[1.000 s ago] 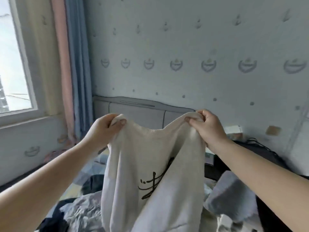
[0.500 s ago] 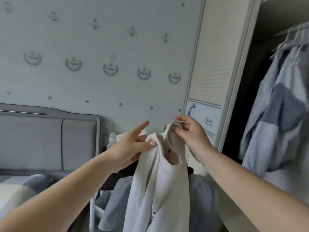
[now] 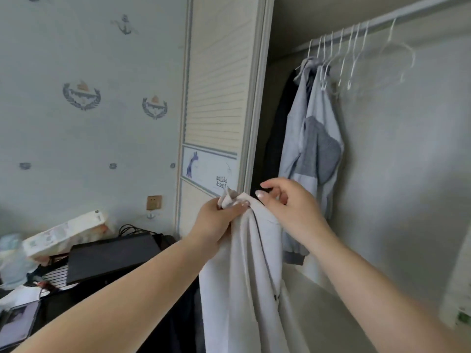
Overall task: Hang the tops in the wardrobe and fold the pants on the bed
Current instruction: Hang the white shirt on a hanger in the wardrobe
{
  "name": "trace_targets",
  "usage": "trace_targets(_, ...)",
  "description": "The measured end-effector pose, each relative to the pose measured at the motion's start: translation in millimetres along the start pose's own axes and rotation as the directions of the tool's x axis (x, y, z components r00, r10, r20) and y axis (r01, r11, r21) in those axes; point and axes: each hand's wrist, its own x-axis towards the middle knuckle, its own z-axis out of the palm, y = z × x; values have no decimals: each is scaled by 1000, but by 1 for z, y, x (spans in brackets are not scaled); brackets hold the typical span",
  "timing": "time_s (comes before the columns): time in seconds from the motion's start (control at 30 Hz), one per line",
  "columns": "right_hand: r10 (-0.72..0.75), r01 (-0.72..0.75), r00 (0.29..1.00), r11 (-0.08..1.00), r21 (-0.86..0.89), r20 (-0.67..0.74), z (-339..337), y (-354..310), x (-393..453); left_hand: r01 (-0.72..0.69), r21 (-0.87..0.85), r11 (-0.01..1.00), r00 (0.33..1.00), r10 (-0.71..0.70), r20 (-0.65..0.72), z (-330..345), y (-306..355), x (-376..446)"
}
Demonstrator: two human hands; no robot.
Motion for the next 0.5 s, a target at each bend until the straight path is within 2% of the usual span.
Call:
trace_targets(0.07,57,-60,998,971,-229,-17,2,23,-8,-22,-17,1000,999,22,24,13,-4,29)
trace_targets(0.13,167,-142,984,950,-279,68,15,36,-9,-55,23,998,994,53,92,29,-5,49)
trace_targets(0.17,231,-209,969,955,-210,87,22,42,-6,-67,44,997,989,61,138,37,-6,56)
trace_targets(0.23,351,-353,935,934,52,42,28,52,10,-93,102,990,961,62,269,49,-7,73)
trace_targets(0.3,416,-388,908,881,270,-54,28,63,25,-113,165,980,913,37,407,52,-7,89)
trace_targets(0.37,453,-379,881,849,368,-138,26,73,32,-42,182,982,840,-63,539,51,-4,107)
trace_targets(0.43,424,-336,894,850,405,-148,26,80,34,1,259,966,741,-175,648,46,6,121)
trace_targets(0.5,345,-264,929,871,414,-133,31,83,37,-123,404,906,651,-233,722,41,20,139)
